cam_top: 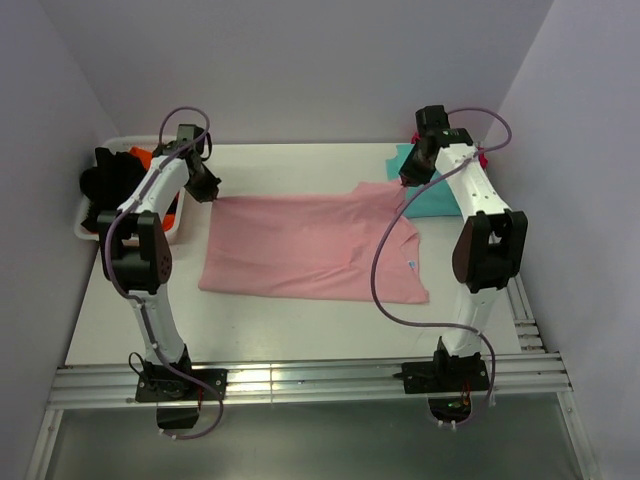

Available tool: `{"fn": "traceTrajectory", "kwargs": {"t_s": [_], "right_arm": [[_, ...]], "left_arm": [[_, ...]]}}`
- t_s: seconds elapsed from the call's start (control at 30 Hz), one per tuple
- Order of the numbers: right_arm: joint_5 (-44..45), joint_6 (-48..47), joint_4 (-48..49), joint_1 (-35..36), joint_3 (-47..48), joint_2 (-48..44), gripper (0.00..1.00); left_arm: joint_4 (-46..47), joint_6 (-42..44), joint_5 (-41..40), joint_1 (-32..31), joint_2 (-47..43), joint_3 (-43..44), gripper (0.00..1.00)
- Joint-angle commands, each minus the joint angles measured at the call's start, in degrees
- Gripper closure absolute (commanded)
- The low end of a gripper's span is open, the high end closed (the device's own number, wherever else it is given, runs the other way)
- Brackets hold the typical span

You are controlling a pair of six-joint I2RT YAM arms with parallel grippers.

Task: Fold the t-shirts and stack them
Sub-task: Fold the tshirt

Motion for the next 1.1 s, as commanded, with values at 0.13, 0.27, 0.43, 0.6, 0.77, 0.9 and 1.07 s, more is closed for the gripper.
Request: {"fn": "traceTrajectory", "kwargs": {"t_s": [0.13,0.27,0.43,0.6,0.77,0.9,1.07], "right_arm": [[-0.6,-0.9,4.4,0.9,-10.6,-8.8,1.0],[-0.8,-0.8,6.3,1.1,-15.9,-12.2,1.0],[-0.8,-0.6,7.7,1.7,-21.8,-16.4,1.0],[-0.3,-0.9,8.0,1.8,-25.9,-20.1,1.0],[0.1,-1.2,8.9,2.3,-34.5,-24.9,1.0],[1.6,0.2,9.5,4.0,-43.3,-28.5,1.0],[4.7,1.6,8.5,4.6,-50.9,-33.3,0.23]], "left_arm": [[1.2,-0.1,-3.2,-0.6,-7.9,-6.2,1.0],[2.2,-0.3,-4.2,-1.2,-12.3,-11.2,1.0],[3.1,-0.4,-5.0,-1.4,-16.2,-17.4,1.0],[3.9,-0.3,-5.4,-1.4,-19.2,-21.8,1.0],[5.2,-0.8,-5.9,-1.5,-22.2,-27.4,1.0],[5.7,-2.0,-7.2,-1.9,-24.7,-32.4,1.0],[5.6,-4.6,-8.5,-2.1,-28.1,-37.5,0.95]]}}
